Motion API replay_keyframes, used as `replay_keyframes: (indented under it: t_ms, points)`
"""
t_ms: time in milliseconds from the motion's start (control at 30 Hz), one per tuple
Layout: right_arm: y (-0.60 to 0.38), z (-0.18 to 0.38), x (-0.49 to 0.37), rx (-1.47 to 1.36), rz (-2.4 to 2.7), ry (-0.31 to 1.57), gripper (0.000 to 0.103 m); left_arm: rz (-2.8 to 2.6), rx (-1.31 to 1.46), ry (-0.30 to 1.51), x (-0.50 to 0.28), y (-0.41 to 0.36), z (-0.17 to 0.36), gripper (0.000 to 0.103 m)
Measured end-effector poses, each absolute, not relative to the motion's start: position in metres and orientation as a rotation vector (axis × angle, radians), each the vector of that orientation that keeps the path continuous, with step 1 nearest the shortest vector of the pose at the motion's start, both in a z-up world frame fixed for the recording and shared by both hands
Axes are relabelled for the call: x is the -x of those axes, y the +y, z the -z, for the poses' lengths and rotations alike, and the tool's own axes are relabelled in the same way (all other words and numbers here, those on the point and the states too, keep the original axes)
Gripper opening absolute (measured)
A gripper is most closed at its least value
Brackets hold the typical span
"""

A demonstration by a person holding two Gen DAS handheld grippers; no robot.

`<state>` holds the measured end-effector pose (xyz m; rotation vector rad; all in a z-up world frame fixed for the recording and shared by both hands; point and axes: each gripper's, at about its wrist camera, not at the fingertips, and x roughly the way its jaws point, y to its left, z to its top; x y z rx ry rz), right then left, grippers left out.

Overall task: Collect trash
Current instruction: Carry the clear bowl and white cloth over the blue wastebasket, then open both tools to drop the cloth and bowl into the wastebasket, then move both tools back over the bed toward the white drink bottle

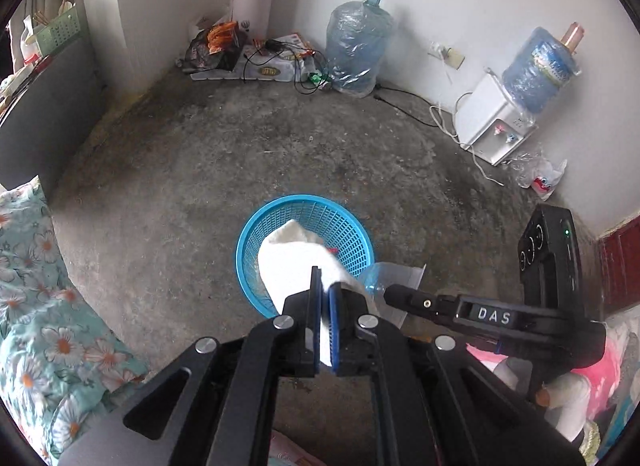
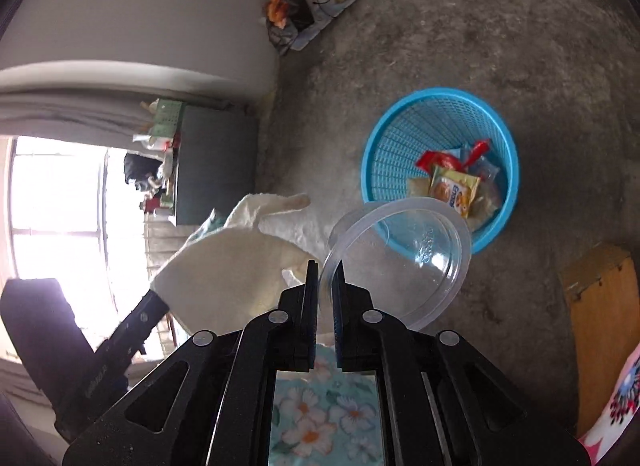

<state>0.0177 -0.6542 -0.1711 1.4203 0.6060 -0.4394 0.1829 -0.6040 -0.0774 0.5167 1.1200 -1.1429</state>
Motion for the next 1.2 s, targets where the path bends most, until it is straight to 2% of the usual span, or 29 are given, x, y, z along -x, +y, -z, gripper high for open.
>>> replay_keyframes:
  t_ms: [67, 100, 133, 233, 333, 467, 533, 600, 733, 867, 1000, 1200]
  points:
    - [-0.677, 0.197, -0.028, -1.474, 0.432, 0.598, 0.011, 1.094, -0.48, 1.155, -0.191, -0.617, 0.096, 0.029]
    - [-0.686, 0.211, -0.029, -1.506, 0.465, 0.603, 0.016, 1.08, -0.451, 1.149, -0.193, -0.619, 0.102, 0.044]
    - [-0.693, 0.225, -0.032, -1.534, 0.481, 0.619, 0.025, 1.08, -0.417, 1.136, -0.195, -0.619, 0.107, 0.049]
    - [-0.701, 0.252, -0.035, -1.589, 0.512, 0.642, 0.035, 1.11, -0.388, 1.166, -0.195, -0.616, 0.122, 0.051]
    - [-0.703, 0.257, -0.035, -1.571, 0.522, 0.631, 0.041, 1.145, -0.367, 1.161, -0.199, -0.608, 0.121, 0.051]
    - [-0.71, 0.249, -0.03, -1.577, 0.445, 0.499, 0.049, 1.165, -0.278, 1.149, -0.207, -0.593, 0.101, 0.051]
    - [-0.715, 0.244, -0.03, -1.558, 0.382, 0.414, 0.063, 1.18, -0.241, 1.125, -0.208, -0.579, 0.085, 0.051]
    - [-0.716, 0.25, -0.033, -1.529, 0.389, 0.408, 0.071, 1.19, -0.216, 1.1, -0.21, -0.562, 0.069, 0.051]
    - [-0.7, 0.308, -0.034, -1.583, 0.503, 0.604, 0.07, 1.209, -0.187, 1.046, -0.211, -0.516, 0.036, 0.053]
    - [-0.684, 0.325, -0.015, -1.606, 0.539, 0.587, 0.07, 1.213, -0.184, 0.995, -0.211, -0.466, 0.005, 0.054]
    - [-0.679, 0.305, 0.01, -1.598, 0.543, 0.504, 0.07, 1.195, -0.166, 0.949, -0.211, -0.42, -0.023, 0.055]
    - [-0.655, 0.22, 0.02, -1.375, 0.499, 0.458, 0.07, 1.139, -0.068, 0.838, -0.204, -0.329, -0.066, 0.061]
